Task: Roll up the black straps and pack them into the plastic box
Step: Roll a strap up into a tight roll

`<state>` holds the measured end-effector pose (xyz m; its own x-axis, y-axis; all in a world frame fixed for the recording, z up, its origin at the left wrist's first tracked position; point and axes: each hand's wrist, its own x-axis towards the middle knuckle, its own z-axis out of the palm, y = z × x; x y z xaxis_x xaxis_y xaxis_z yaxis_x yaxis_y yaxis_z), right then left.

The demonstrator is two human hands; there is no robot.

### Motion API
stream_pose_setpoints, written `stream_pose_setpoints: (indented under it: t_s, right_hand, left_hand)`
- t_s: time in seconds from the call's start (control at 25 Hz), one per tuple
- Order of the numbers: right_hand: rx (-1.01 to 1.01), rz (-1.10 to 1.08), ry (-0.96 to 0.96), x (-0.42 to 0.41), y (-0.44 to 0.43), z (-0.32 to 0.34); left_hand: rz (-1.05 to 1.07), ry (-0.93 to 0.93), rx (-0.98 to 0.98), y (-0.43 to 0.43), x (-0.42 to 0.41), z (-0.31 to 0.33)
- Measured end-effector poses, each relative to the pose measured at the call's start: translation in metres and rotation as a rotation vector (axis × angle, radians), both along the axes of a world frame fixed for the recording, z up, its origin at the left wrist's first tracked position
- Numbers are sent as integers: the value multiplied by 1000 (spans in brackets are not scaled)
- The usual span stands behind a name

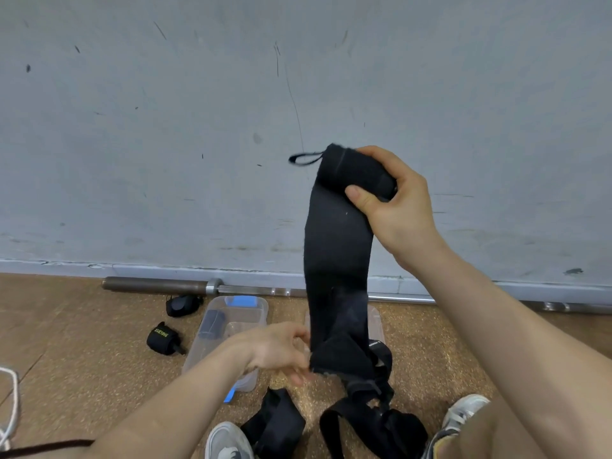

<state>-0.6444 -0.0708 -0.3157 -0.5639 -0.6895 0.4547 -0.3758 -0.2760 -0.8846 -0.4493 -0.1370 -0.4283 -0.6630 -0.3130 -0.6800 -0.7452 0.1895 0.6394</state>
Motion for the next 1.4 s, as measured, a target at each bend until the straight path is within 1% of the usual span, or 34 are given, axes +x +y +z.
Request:
stream_pose_setpoints:
  t_s: [0.08,0.12,0.16,0.2,0.24,0.28,0.32,0.36,0.4,0.44,0.52,0.56,0.6,0.64,0.68,0.72,0.76,0.8,0.84,0.88,0.92,0.96,1.0,1.08,1.16,1.28,1.4]
  right_hand:
    - [-27,-77,-36,-4,-1,1]
    - [-38,-104,-23,-4,-2,0]
    - [-44,-121,1,-3,-3,-1]
    - [-43,-134,19,-3,-5,-3]
    - [-37,-159,9,-6,-6,-6]
    - [-35,-209,-37,-12,-8,-7]
    - [-30,-271,-113,-21,-9,-7]
    - [-10,-321,-185,-30,-9,-8]
    - [21,-328,-229,-36,-8,-9]
    - [50,-288,-234,-37,-6,-11]
    - [91,-122,-133,-27,-6,-11]
    - [104,-35,-62,-19,-7,-10]
    - [110,43,4,-11,-8,-10]
    - [113,109,55,-5,-8,-10]
    - [125,159,92,0,-7,-10]
    - [143,200,117,4,-6,-11]
    - [160,238,135,7,-6,-11]
    - [177,275,150,11,-6,-12]
    - [192,312,163,14,-5,-12]
    - [203,348,176,18,-5,-13]
    - [207,382,187,20,-5,-13]
    - [204,409,200,22,-5,-14]
    - [206,427,209,24,-4,-14]
    - [238,453,188,24,-2,-11]
    - [297,505,69,19,1,-2]
    - [392,658,-150,4,5,10]
    - [473,810,-218,-11,8,13]
  left_hand:
    - [216,123,393,11,-5,-4]
    - [307,192,521,15,-8,-8]
    - [335,246,583,19,-10,-11]
    - [295,272,581,21,-11,-13]
    - [196,265,479,22,-10,-15]
    - [47,209,255,24,-10,-18]
    - [-92,143,-17,24,-11,-21]
    - [-172,89,-265,21,-10,-23]
    - [-167,53,-431,14,-9,-23]
    - [-155,15,-522,4,-6,-20]
    - [-208,-106,-594,-16,0,-7]
    - [-198,-134,-666,-28,2,2]
    - [-86,-68,-770,-38,3,14]
    - [122,112,-889,-44,3,33]
    - [399,390,-933,-44,0,52]
    - [647,697,-831,-44,-1,69]
    - [798,941,-588,-41,-1,87]
    - [838,1068,-284,-37,1,98]
    - [776,1052,-86,-33,2,105]
    - [683,973,-29,-30,1,109]
    - [599,912,-61,-27,1,109]
    - [561,888,-114,-21,-1,109]
    - [563,902,-169,-19,-1,108]
    - [620,977,-144,-18,-1,108]
    - [656,1054,-119,-18,1,110]
    - [686,1089,-119,-18,3,111]
    - [667,1067,-135,-15,2,110]
